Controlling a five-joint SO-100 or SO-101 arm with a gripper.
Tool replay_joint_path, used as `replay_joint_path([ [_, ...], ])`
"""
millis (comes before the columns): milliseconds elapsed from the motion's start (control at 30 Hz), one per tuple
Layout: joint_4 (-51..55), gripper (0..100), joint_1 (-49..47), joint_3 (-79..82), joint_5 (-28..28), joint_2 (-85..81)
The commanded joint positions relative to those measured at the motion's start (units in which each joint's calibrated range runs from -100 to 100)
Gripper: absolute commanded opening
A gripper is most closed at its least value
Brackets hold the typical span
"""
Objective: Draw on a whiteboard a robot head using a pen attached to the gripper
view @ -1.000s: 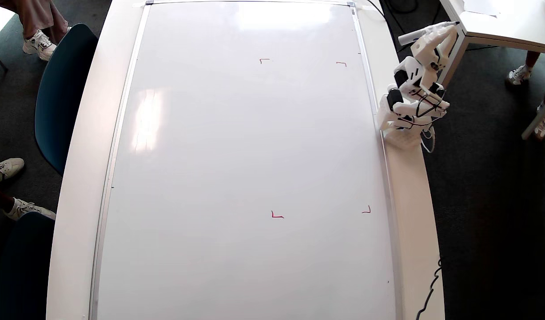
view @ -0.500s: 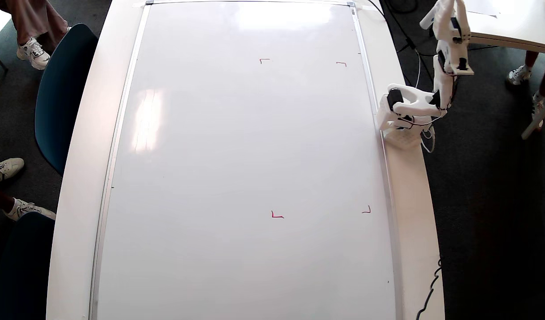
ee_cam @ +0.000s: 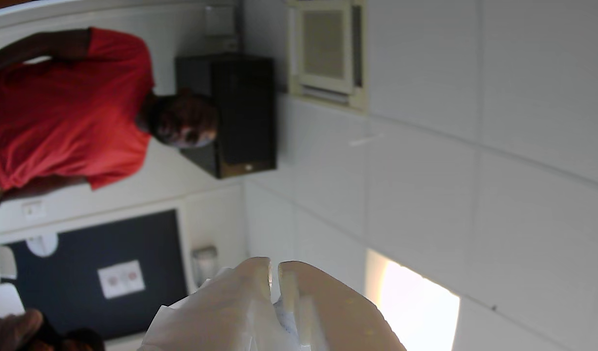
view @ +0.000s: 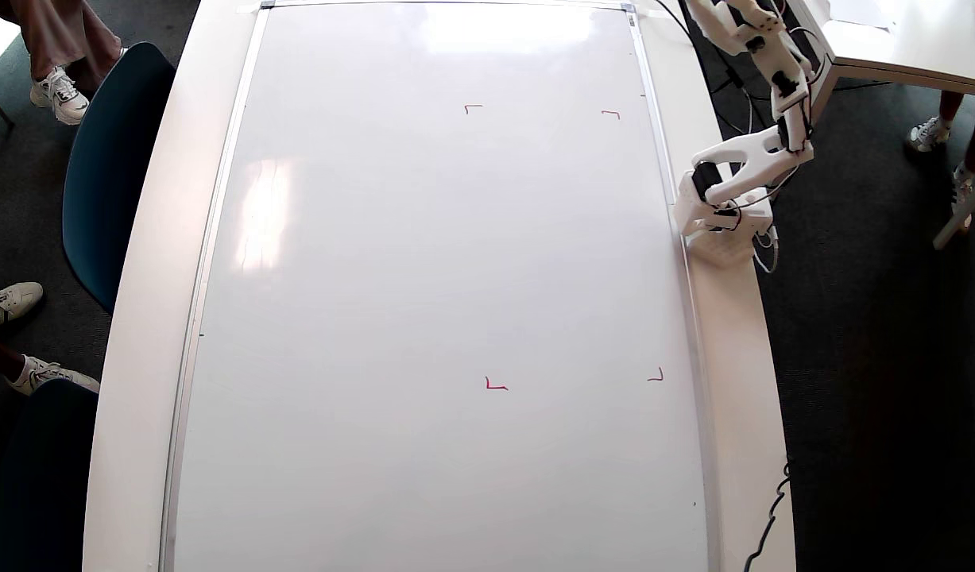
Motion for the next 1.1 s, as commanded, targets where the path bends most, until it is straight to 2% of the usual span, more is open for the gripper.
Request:
replay_joint_path([
  [0, 13.26, 1, -5.36, -13.53, 0.05, 8.53],
  [33, 19.51, 1, -7.43, -17.80, 0.26, 12.49],
  [167, 30.63, 1, -9.93, -26.25, 0.80, 21.59],
  [200, 35.58, 1, -10.97, -29.88, 2.87, 26.06],
  [333, 44.53, 1, -13.47, -33.33, 9.57, 33.48],
  [367, 48.18, 1, -14.43, -33.42, 13.14, 36.26],
  [500, 53.66, 1, -17.38, -32.88, 21.49, 42.50],
  [667, 54.61, 1, -19.15, -32.70, 26.28, 49.24],
  [1067, 54.44, 1, -21.00, -33.60, 28.25, 66.18],
])
